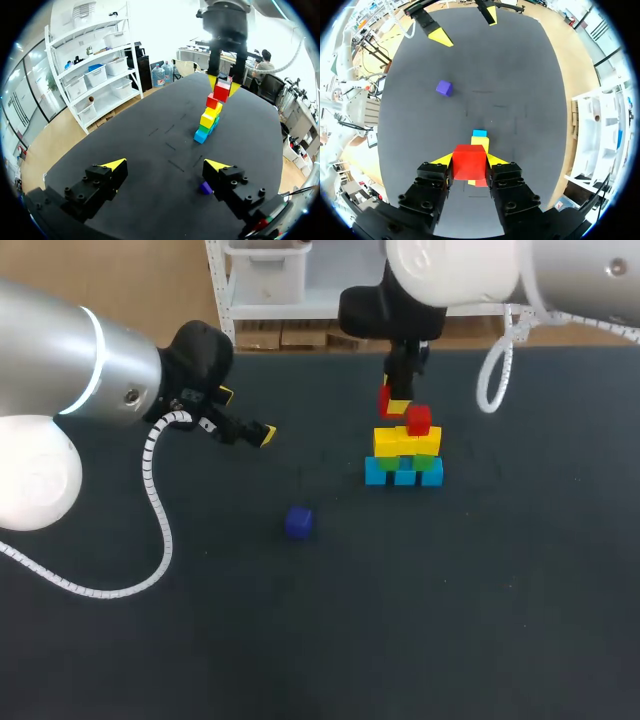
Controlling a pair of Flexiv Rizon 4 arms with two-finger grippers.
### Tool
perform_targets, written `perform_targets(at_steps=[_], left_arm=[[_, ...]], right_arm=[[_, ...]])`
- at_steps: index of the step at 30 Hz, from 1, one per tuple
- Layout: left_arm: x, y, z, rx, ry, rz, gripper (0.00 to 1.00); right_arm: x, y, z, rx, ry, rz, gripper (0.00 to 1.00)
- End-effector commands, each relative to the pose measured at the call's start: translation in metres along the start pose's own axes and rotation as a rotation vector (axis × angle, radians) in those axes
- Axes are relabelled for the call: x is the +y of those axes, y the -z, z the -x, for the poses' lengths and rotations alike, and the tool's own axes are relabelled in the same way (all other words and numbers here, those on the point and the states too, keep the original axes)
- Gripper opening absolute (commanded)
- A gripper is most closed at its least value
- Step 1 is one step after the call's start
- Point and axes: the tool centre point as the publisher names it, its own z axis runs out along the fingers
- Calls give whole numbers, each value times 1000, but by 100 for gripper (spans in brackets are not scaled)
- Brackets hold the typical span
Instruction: Place the blue cubes, place green cubes on the blue cubes, place the yellow cubes on the green cubes, then place the red cubes on the yellow cubes, and place purple cube on the red cubes.
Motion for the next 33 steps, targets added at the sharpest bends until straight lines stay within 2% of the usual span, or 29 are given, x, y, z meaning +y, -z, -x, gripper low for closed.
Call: perform_targets(at_steps=[1,17,33], left_arm=[[2,1,-1,-6,-2,-7,100],[2,1,-1,-6,-2,-7,100],[2,1,-1,-6,-2,-7,100]], right_arm=[[-11,-6,-1,0,-2,120,0],[-23,-25,-5,11,-15,144,0],[-24,-35,-10,36,-29,164,0]])
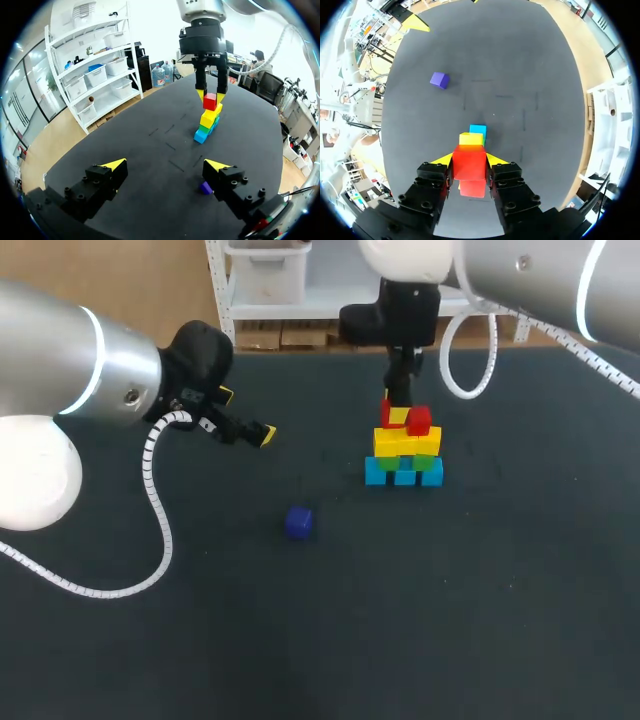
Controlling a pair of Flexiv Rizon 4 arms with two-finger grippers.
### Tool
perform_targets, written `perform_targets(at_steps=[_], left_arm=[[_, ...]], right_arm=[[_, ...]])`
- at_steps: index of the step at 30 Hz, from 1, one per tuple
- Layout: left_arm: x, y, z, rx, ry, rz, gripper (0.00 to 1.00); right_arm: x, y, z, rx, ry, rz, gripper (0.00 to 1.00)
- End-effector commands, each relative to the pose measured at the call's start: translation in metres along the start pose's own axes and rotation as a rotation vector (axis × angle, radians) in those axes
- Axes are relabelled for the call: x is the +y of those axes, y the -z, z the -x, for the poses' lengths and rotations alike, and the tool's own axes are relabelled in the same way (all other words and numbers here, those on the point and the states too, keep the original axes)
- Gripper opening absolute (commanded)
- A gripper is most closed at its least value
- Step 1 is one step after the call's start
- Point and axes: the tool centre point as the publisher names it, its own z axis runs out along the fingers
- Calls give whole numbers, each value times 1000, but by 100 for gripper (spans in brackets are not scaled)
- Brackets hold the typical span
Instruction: Place the blue cubes, place green cubes on the blue cubes, place the yellow cubes on the green cubes, then place the red cubes on the yellow cubes, and place purple cube on the red cubes.
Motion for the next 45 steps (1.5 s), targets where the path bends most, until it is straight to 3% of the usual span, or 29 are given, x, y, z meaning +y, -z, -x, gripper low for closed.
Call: perform_targets(at_steps=[1,33,45], left_arm=[[2,1,-1,-6,-2,-7,100],[2,1,-1,-6,-2,-7,100],[2,1,-1,-6,-2,-7,100]], right_arm=[[-5,0,1,3,-1,16,0],[0,-15,-5,0,-6,49,1],[4,-18,-7,4,-6,48,11]])
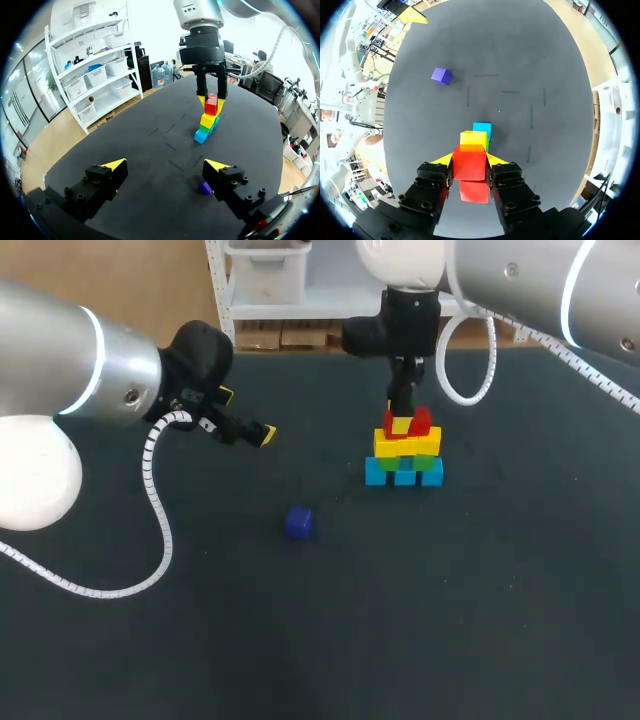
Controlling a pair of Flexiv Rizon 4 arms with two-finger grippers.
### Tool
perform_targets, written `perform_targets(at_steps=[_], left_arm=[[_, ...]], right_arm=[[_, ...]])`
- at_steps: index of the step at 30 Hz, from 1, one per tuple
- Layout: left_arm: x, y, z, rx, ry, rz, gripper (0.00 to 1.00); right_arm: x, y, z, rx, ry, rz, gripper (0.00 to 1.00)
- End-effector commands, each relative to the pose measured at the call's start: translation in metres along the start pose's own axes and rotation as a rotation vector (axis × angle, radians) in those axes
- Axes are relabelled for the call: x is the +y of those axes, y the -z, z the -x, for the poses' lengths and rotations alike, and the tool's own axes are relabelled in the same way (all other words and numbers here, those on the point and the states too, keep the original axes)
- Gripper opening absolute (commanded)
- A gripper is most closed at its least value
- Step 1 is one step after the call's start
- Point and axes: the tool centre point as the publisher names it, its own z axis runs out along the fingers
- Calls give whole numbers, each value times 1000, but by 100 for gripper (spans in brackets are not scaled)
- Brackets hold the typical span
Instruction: Place the blue cubes, place green cubes on the blue cubes, place the yellow cubes on the green cubes, then place the red cubes on the yellow cubes, and place purple cube on the red cubes.
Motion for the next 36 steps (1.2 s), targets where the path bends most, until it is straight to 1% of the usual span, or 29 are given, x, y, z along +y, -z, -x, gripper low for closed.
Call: perform_targets(at_steps=[1,3,4,5,6,14,24,26,29,34,36], left_arm=[[2,1,-1,-6,-2,-7,100],[2,1,-1,-6,-2,-7,100],[2,1,-1,-6,-2,-7,100],[2,1,-1,-6,-2,-7,100],[2,1,-1,-6,-2,-7,100],[2,1,-1,-6,-2,-7,100],[2,1,-1,-6,-2,-7,100],[2,1,-1,-6,-2,-7,100],[2,1,-1,-6,-2,-7,100],[2,1,-1,-6,-2,-7,100],[2,1,-1,-6,-2,-7,100]], right_arm=[[1,-3,-1,0,2,-1,12],[3,-3,-1,2,4,-2,21],[3,-3,-1,2,5,-4,24],[3,-3,-1,2,5,-6,33],[3,-3,-1,0,4,-11,39],[3,5,-2,-18,2,-60,40],[4,8,-1,-15,11,-74,41],[4,9,-2,-18,13,-80,43],[5,12,-1,-22,23,-97,48],[6,19,3,-22,42,-125,50],[7,22,5,-26,50,-140,57]])
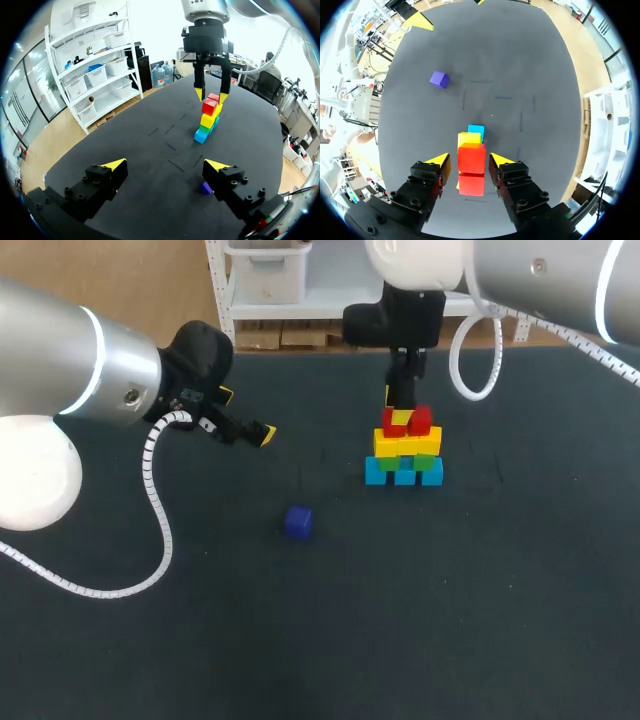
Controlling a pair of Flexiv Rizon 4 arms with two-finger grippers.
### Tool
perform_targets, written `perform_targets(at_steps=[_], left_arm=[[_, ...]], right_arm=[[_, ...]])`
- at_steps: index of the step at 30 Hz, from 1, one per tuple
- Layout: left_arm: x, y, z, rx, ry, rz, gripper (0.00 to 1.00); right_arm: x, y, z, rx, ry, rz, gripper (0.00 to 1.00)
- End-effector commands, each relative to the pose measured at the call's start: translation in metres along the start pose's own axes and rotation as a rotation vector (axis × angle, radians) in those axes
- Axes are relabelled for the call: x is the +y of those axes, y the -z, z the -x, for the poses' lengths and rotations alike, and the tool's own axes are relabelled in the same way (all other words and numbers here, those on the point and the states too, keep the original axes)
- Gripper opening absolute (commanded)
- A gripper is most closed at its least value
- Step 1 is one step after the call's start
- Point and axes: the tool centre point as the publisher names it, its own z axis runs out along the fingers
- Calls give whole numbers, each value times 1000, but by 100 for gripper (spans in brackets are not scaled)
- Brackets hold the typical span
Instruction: Place the blue cubes, place green cubes on the blue cubes, place the yellow cubes on the green cubes, then place the red cubes on the yellow cubes, and place purple cube on the red cubes.
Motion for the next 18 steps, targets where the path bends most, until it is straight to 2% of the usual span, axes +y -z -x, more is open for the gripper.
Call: perform_targets(at_steps=[1,3,4,5,18], left_arm=[[2,1,-1,-6,-2,-7,100],[2,1,-1,-6,-2,-7,100],[2,1,-1,-6,-2,-7,100],[2,1,-1,-6,-2,-7,100],[2,1,-1,-6,-2,-7,100]], right_arm=[[8,5,2,-8,13,-53,62],[9,9,4,-11,20,-75,75],[10,10,5,-12,22,-86,94],[11,13,5,-17,27,-101,100],[45,31,9,-33,68,-226,100]])
